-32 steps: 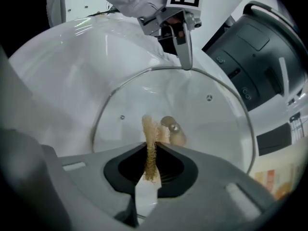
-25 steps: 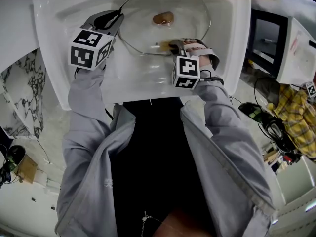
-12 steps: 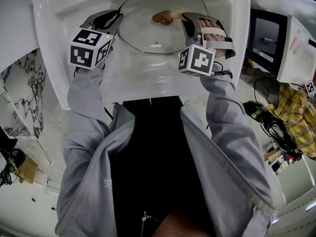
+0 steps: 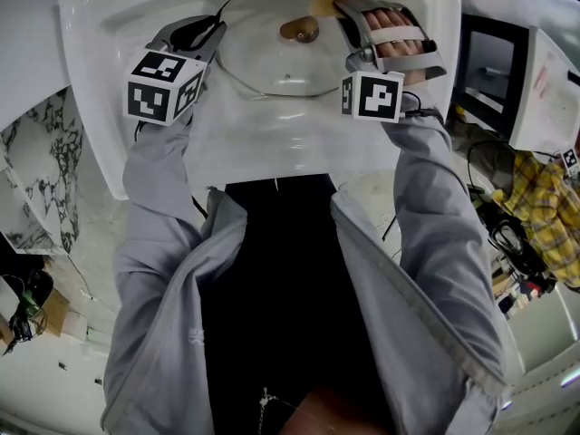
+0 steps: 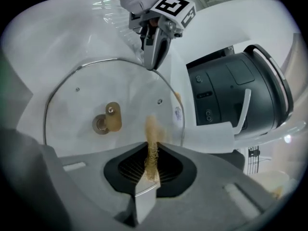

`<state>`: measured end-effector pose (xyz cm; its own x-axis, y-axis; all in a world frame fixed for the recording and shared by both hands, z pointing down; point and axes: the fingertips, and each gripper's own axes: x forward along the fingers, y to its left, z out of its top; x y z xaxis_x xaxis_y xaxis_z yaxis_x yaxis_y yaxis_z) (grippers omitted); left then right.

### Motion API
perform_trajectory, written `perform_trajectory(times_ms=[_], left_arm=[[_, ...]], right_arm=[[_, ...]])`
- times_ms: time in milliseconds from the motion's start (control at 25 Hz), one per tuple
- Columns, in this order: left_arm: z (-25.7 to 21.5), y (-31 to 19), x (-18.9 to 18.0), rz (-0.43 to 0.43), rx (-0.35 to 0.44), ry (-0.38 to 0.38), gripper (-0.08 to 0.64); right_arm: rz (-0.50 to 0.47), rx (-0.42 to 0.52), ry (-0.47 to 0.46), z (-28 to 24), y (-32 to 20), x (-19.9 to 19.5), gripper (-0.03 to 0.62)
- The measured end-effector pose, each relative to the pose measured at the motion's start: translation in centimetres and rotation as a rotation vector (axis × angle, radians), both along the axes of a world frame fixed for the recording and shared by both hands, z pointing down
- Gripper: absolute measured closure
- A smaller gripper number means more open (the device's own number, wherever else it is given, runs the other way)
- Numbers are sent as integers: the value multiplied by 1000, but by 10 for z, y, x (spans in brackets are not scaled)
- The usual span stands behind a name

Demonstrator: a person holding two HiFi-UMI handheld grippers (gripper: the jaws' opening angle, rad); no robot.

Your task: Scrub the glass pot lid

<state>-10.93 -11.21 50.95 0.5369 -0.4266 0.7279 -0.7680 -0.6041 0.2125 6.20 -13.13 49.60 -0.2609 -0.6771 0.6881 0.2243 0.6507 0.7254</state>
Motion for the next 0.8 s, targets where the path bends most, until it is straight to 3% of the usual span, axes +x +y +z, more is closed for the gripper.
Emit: perform_trajectory(times_ms=[400,560,800], left_arm=[[-1,3,0,-4,-3,12,502],[-5,5,0,-7,0,28,502],[-9,7,-2,-24,10,40,502]], right_arm=[[168,-222,-40,46,50,38,561],[212,-397,-55,71,89,38,560],[253,-741,-65,97,141,9,561]])
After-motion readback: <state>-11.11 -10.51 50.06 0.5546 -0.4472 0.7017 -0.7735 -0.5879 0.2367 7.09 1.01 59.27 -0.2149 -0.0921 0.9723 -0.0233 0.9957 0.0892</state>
